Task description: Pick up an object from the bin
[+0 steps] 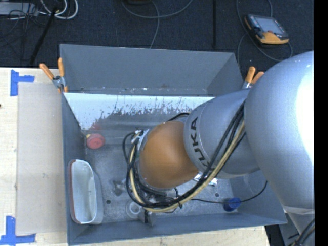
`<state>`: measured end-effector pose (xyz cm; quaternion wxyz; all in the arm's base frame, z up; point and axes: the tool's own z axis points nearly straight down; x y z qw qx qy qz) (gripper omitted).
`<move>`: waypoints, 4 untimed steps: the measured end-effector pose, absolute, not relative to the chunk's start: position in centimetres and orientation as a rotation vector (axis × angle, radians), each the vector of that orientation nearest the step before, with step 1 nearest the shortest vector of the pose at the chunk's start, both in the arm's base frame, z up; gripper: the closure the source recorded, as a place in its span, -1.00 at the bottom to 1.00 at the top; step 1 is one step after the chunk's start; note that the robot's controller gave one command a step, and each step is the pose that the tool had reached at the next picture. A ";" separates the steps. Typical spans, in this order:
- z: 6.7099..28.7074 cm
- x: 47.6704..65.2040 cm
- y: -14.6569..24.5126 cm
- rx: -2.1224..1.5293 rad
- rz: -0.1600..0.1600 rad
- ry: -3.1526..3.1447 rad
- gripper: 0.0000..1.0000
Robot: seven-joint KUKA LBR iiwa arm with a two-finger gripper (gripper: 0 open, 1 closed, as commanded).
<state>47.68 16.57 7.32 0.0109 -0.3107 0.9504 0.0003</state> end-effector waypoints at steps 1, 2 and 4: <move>10.0 47.3 15.1 -1.135 0.000 2.927 -1.00; 9.9 47.7 18.1 -1.223 0.002 2.892 -1.00; 7.2 47.5 16.1 -1.443 0.000 2.781 -1.00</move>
Offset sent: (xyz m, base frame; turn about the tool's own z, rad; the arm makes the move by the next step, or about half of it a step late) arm -0.0048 -0.0150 0.0268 -0.1097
